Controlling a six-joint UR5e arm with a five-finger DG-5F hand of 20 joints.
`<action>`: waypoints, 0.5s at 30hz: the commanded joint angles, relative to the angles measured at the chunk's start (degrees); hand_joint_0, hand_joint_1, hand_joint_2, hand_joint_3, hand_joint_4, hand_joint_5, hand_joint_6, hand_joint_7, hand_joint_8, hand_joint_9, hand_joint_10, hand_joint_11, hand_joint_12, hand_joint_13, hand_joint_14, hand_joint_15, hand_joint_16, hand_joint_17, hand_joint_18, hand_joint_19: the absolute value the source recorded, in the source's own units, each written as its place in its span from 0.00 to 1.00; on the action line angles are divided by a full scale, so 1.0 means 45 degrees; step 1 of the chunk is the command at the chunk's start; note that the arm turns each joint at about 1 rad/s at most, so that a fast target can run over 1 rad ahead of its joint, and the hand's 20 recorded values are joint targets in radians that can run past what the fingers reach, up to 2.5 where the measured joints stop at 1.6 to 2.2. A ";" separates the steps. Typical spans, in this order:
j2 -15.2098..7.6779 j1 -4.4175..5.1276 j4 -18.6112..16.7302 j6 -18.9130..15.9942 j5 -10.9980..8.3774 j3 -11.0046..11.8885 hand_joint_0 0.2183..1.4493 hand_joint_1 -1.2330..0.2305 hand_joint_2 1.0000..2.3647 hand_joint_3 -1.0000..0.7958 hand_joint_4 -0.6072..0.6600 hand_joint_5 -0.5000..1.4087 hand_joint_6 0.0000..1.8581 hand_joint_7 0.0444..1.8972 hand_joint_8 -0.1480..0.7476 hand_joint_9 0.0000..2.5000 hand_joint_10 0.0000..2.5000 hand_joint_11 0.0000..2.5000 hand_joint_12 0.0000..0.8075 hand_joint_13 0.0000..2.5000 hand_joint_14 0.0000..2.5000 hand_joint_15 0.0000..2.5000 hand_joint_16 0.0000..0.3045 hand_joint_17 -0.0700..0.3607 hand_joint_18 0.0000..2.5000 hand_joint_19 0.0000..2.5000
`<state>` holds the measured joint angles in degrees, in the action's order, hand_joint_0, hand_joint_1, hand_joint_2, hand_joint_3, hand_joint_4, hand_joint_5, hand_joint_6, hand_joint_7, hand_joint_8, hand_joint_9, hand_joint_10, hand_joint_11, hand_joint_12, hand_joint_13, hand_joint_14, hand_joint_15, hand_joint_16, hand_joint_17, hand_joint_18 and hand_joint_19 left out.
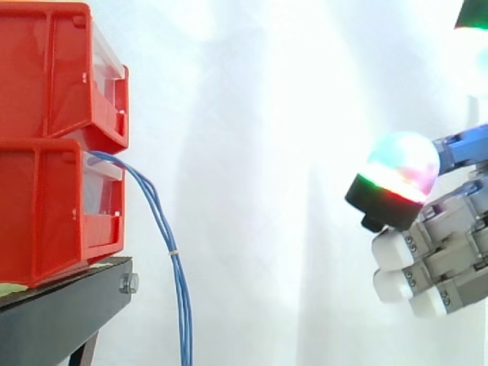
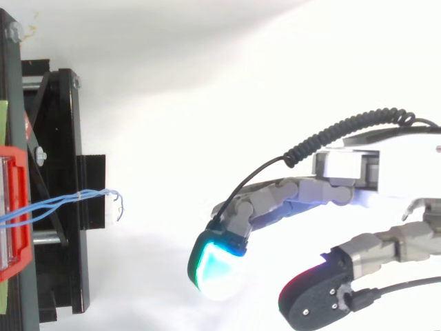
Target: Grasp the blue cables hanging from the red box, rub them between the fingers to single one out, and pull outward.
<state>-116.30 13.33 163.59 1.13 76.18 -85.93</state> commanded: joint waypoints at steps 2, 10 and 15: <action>-0.0152 0.0124 -0.0416 -0.0153 -0.0152 0.0014 0.23 0.51 0.00 0.31 0.68 0.16 0.27 0.37 0.46 0.20 0.00 0.00 0.41 0.15 0.00 0.10 0.15 0.41 0.06 0.09; -0.0328 0.0182 -0.0591 0.0199 -0.0504 0.0014 0.23 0.51 0.00 0.31 0.69 0.16 0.27 0.38 0.48 0.23 0.00 0.02 0.42 0.17 0.00 0.09 0.13 0.37 0.09 0.07; -0.1129 0.0202 -0.1060 0.0140 -0.0484 0.0307 0.24 0.50 0.00 0.32 0.70 0.16 0.27 0.38 0.48 0.24 0.00 0.02 0.41 0.19 0.00 0.10 0.12 0.35 0.11 0.07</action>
<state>-119.16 14.19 160.07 1.80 74.05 -85.32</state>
